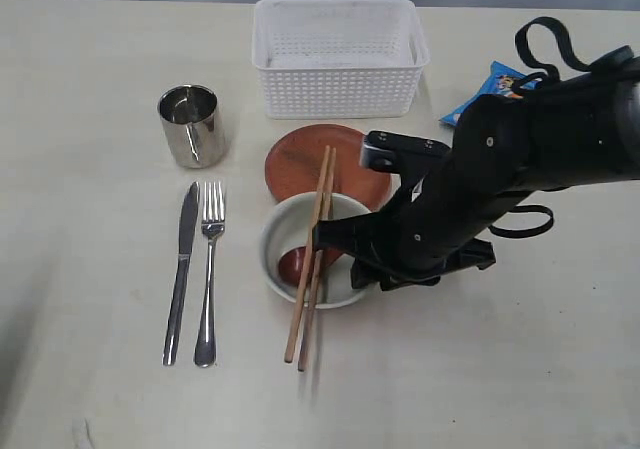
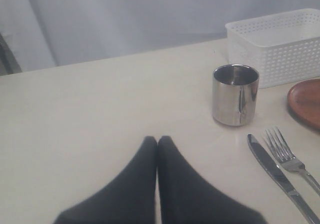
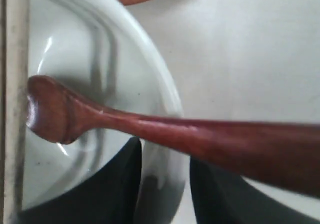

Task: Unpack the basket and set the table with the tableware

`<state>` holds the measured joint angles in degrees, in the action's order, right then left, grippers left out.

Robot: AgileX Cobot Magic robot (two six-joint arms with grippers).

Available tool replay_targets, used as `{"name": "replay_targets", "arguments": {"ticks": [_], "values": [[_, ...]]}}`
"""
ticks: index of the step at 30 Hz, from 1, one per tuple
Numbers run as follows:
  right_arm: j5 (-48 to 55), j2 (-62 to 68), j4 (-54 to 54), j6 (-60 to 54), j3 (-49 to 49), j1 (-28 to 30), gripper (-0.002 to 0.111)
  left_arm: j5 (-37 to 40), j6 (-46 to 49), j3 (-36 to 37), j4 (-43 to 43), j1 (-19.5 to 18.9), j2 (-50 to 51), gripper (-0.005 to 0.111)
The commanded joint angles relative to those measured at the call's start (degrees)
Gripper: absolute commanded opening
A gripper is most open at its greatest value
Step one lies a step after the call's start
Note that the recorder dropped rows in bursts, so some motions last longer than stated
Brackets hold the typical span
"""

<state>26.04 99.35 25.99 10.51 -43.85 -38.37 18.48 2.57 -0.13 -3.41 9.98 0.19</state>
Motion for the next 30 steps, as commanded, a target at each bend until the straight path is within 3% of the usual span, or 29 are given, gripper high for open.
{"name": "replay_targets", "arguments": {"ticks": [1, 8, 17, 30], "values": [[2.9, 0.0, -0.2, -2.5, -0.1, 0.0, 0.032, 0.0, 0.0, 0.1, 0.5, -0.1, -0.2, 0.000], [3.6, 0.0, -0.2, -4.4, -0.1, 0.0, 0.030, 0.0, 0.0, 0.1, 0.5, -0.1, -0.2, 0.000], [5.4, 0.0, 6.8, -12.5, -0.2, 0.0, -0.001, 0.0, 0.0, 0.1, 0.5, -0.1, -0.2, 0.000], [13.2, 1.9, 7.3, -9.7, -6.8, 0.0, -0.001, 0.0, 0.0, 0.1, 0.5, -0.1, -0.2, 0.000]]}}
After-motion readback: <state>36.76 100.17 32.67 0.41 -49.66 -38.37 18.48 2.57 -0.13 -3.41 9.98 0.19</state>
